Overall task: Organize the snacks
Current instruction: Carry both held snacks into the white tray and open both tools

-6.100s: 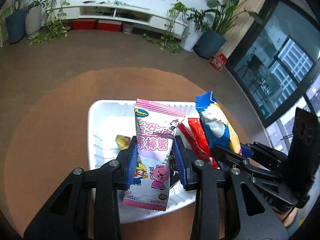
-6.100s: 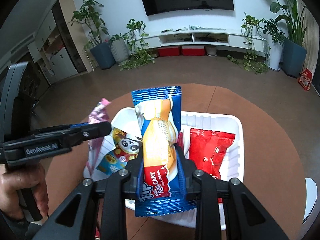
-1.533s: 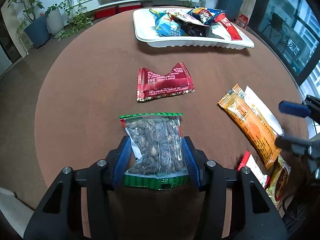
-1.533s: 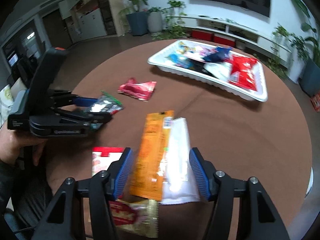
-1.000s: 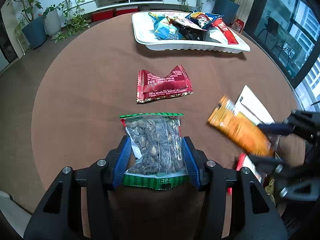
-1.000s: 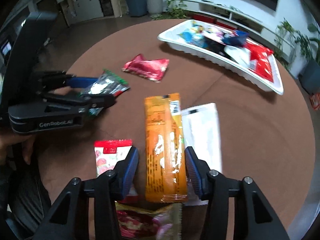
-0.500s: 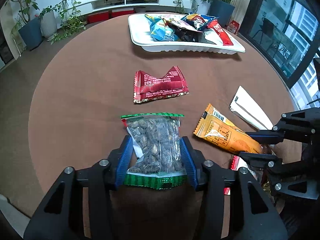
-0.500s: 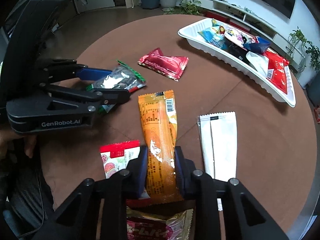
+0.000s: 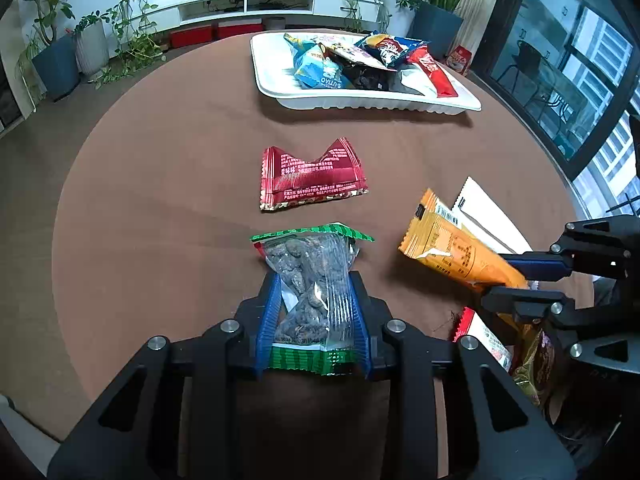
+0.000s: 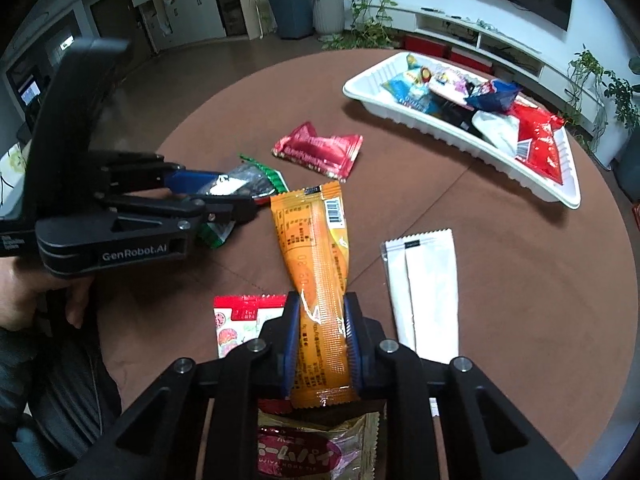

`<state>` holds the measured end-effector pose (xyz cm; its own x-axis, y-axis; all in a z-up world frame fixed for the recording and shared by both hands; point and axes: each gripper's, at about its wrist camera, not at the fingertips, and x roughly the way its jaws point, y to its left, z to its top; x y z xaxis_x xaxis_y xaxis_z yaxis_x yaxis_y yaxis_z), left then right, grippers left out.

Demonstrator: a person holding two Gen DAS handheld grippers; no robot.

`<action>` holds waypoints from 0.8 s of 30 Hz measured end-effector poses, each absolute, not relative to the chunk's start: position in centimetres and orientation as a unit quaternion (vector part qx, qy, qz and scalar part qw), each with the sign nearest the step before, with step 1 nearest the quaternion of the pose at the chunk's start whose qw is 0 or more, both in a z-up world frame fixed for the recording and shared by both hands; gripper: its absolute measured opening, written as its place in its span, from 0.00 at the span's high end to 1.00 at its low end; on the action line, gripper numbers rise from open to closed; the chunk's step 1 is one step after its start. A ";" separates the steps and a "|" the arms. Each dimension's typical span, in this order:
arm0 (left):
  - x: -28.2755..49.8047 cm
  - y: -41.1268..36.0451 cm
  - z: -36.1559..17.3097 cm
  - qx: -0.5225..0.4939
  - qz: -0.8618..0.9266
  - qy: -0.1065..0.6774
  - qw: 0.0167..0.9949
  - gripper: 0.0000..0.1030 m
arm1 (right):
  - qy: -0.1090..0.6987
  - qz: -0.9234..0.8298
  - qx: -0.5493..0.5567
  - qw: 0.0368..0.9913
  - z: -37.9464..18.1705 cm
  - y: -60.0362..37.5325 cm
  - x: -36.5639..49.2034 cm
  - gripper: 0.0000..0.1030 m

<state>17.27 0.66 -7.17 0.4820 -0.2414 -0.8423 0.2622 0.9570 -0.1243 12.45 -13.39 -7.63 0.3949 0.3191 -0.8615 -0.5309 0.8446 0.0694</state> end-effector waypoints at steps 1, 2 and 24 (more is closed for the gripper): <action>17.2 0.6 -7.1 0.011 -0.148 0.486 0.862 0.72 | 0.484 0.256 -0.107 0.830 -7.6 -13.5 12.4 0.78; 17.1 0.6 -7.0 0.012 -0.149 0.483 0.863 0.73 | 0.482 0.255 -0.105 0.832 -7.4 -13.7 12.4 0.78; 20.0 -0.3 3.3 -0.014 -0.196 0.404 0.893 0.73 | 0.394 0.227 -0.012 0.890 0.3 -19.9 16.5 0.78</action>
<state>20.01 -0.32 3.28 0.5960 -0.3617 -0.7169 0.3394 0.9226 -0.1833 16.46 -19.92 0.32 0.5861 0.3959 -0.7069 -0.4143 0.8962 0.1584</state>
